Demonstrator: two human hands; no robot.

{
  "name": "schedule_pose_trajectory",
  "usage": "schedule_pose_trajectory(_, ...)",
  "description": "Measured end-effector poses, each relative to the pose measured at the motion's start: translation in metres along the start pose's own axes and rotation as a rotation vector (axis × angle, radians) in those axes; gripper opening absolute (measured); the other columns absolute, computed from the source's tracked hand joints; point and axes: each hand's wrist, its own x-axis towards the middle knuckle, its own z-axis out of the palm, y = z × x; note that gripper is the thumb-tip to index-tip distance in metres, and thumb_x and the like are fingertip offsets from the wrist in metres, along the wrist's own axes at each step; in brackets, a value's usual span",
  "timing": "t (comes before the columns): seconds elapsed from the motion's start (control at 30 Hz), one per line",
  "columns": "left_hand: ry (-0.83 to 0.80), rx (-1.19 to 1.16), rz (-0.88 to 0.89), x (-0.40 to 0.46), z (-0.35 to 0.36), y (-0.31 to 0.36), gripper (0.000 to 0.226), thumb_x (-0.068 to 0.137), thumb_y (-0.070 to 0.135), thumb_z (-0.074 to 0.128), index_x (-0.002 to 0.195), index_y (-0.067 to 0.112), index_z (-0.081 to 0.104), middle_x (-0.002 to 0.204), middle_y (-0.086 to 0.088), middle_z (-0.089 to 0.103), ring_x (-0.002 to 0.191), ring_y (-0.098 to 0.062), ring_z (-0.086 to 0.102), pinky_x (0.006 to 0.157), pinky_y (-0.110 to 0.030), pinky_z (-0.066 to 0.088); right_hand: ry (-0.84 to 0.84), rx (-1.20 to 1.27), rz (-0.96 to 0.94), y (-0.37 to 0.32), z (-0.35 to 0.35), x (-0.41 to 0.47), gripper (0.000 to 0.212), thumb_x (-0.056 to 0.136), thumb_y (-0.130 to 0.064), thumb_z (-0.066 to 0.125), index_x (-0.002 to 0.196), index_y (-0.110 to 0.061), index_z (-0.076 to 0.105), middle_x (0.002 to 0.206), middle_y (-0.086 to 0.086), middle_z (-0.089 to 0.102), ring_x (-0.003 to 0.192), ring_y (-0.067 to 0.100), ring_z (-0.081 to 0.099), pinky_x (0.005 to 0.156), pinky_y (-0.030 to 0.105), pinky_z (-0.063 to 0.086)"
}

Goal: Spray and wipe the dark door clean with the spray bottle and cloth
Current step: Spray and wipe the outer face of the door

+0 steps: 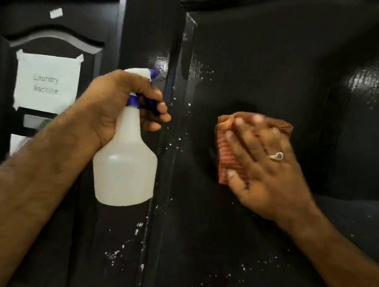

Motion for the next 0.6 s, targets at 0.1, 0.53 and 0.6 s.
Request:
schedule_pose_trajectory(0.1, 0.051, 0.016, 0.020, -0.002, -0.013, 0.000, 0.009, 0.089, 0.008, 0.060, 0.089, 0.009, 0.069, 0.086, -0.014, 0.072, 0.083, -0.030, 0.076, 0.069, -0.036, 0.065, 0.035, -0.037, 0.216, 0.020, -0.008, 0.035, 0.079, 0.104, -0.051, 0.044, 0.171, -0.021, 0.015, 0.179, 0.008, 0.006, 0.165, 0.037, 0.003, 0.130, 0.061, 0.012)
schedule_pose_trajectory(0.53, 0.019, -0.033, -0.026, 0.028, -0.068, 0.000, 0.011, 0.087, 0.009, 0.064, 0.096, 0.006, 0.070, 0.086, -0.014, 0.073, 0.081, -0.030, 0.077, 0.066, -0.037, 0.065, -0.030, -0.029, 0.210, -0.098, 0.011, 0.125, 0.072, 0.108, -0.046, 0.033, 0.171, -0.019, 0.010, 0.178, 0.015, -0.006, 0.163, 0.043, -0.010, 0.128, 0.066, 0.009)
schedule_pose_trajectory(0.6, -0.025, -0.032, -0.021, 0.032, -0.077, 0.005, 0.010, 0.086, 0.008, 0.063, 0.093, 0.007, 0.070, 0.084, -0.014, 0.072, 0.081, -0.030, 0.077, 0.067, -0.038, 0.064, -0.062, -0.040, 0.128, -0.108, 0.014, 0.094, 0.071, 0.109, -0.049, 0.036, 0.171, -0.020, 0.016, 0.179, 0.012, -0.001, 0.164, 0.040, -0.006, 0.129, 0.064, 0.011)
